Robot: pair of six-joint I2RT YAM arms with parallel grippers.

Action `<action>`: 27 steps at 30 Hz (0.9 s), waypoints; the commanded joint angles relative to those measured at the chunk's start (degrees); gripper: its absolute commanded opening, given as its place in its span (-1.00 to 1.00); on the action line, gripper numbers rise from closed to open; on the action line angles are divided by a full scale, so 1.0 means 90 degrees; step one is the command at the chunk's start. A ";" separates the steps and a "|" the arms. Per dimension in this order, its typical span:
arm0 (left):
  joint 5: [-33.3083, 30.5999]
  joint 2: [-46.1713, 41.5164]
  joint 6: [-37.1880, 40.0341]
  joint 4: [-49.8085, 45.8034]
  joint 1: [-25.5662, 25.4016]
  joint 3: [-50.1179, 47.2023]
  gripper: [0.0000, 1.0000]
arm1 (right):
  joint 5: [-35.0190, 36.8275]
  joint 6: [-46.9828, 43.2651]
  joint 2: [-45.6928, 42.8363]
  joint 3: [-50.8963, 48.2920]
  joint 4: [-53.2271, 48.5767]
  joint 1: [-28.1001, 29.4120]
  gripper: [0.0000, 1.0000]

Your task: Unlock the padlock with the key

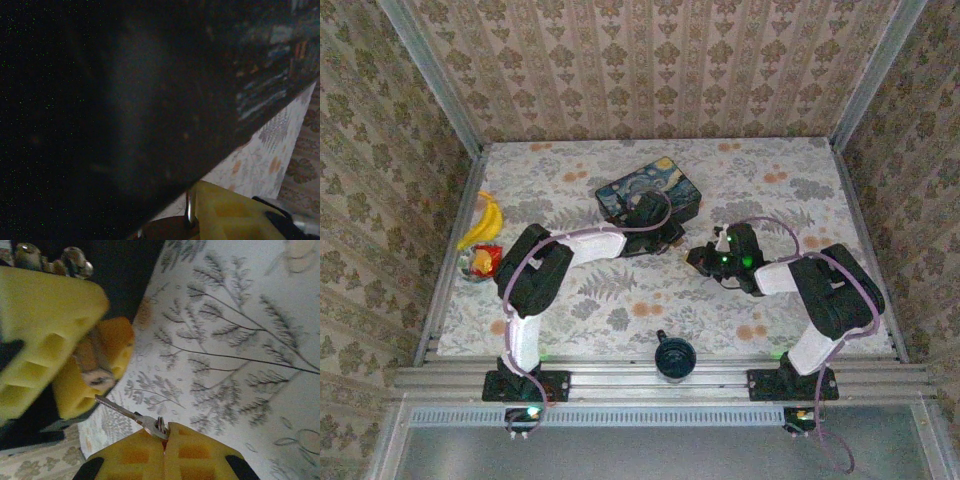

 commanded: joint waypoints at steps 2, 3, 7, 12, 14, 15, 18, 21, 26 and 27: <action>-0.0045 -0.0036 0.0500 -0.0496 -0.0078 0.0269 -1.00 | -0.0479 0.0234 0.0092 0.0436 -0.0415 -0.0035 -1.00; -0.0046 -0.0027 0.0510 -0.0477 -0.0086 0.0260 -1.00 | -0.0503 0.0247 0.0103 0.0556 -0.0710 -0.0038 -1.00; -0.0075 0.0013 0.0538 -0.0348 -0.0088 0.0249 -1.00 | -0.0612 0.0415 0.0105 0.0745 -0.1312 -0.0044 -1.00; -0.0205 0.0070 0.0862 -0.0307 -0.0127 0.0382 -1.00 | -0.0703 0.0553 -0.0058 0.0704 -0.1856 -0.0042 -1.00; -0.0329 0.0052 0.1050 -0.0283 -0.0156 0.0405 -1.00 | -0.0757 0.0536 -0.0143 0.0725 -0.2155 -0.0048 -1.00; -0.0380 0.0030 0.1122 -0.0259 -0.0162 0.0398 -1.00 | -0.0783 0.0525 -0.0170 0.0727 -0.2252 -0.0047 -1.00; -0.0516 -0.0029 0.1376 -0.0153 -0.0193 0.0381 -1.00 | -0.0820 0.0470 -0.0248 0.0742 -0.2385 -0.0063 -1.00; -0.0638 -0.0097 0.1639 0.0002 -0.0225 0.0313 -1.00 | -0.0833 0.0414 -0.0206 0.0838 -0.2519 -0.0109 -1.00; -0.0893 -0.0205 0.2007 0.0070 -0.0298 0.0259 -1.00 | -0.1011 0.0487 0.0058 0.0980 -0.2387 -0.0157 -1.00; -0.0924 -0.0210 0.2025 0.0073 -0.0307 0.0259 -1.00 | -0.1039 0.0505 0.0097 0.1002 -0.2311 -0.0158 -1.00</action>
